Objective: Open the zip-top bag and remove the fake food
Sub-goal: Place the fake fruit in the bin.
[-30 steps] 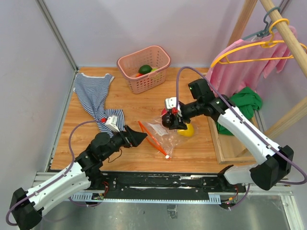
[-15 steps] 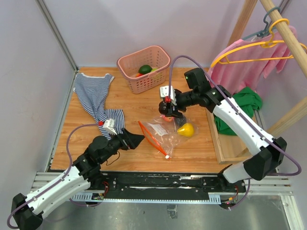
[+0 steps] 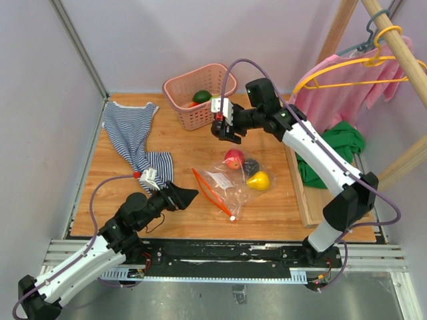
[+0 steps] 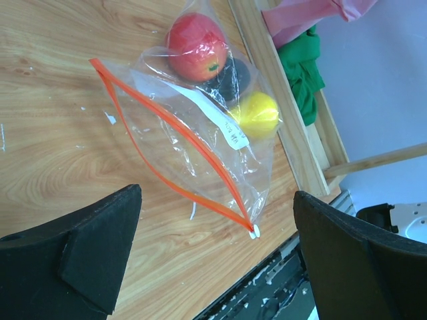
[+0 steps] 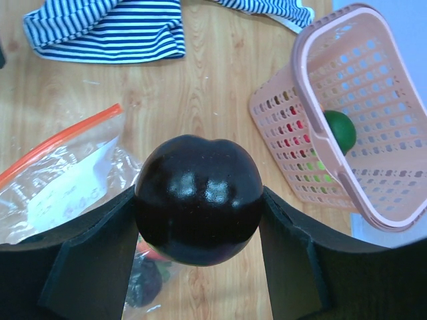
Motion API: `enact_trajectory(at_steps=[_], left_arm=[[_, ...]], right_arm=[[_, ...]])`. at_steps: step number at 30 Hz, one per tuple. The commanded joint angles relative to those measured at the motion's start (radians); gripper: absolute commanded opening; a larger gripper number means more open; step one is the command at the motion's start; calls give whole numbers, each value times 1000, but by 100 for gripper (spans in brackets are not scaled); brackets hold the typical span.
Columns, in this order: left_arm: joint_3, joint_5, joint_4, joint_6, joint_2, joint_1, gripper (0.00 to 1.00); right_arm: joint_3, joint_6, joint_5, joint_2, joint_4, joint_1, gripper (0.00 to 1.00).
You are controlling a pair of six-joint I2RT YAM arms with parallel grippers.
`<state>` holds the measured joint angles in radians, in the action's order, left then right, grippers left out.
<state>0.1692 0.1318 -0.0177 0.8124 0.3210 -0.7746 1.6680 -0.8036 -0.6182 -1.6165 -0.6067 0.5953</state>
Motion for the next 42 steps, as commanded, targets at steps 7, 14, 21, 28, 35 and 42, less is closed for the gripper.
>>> enact_trajectory(at_steps=[7,14,21,28,35,42], left_arm=[[-18,37,-38,6,-51,-3,99],[-18,46,-49,-6,-55,-3,99],[-13,55,-70,-7,-58,-3,99],[-6,64,-90,-2,-63,-3,99],[-1,70,-93,3,-57,-3,99],[0,73,-105,13,-53,-4,99]], right_arm=[[191,131,80,-161,125,10,1],[273,185,122,-250,185,6,1],[335,314,169,-332,279,-20,1],[369,467,192,-419,393,-70,1],[397,622,352,-497,518,-82,5],[450,742,560,-583,595,-81,8]])
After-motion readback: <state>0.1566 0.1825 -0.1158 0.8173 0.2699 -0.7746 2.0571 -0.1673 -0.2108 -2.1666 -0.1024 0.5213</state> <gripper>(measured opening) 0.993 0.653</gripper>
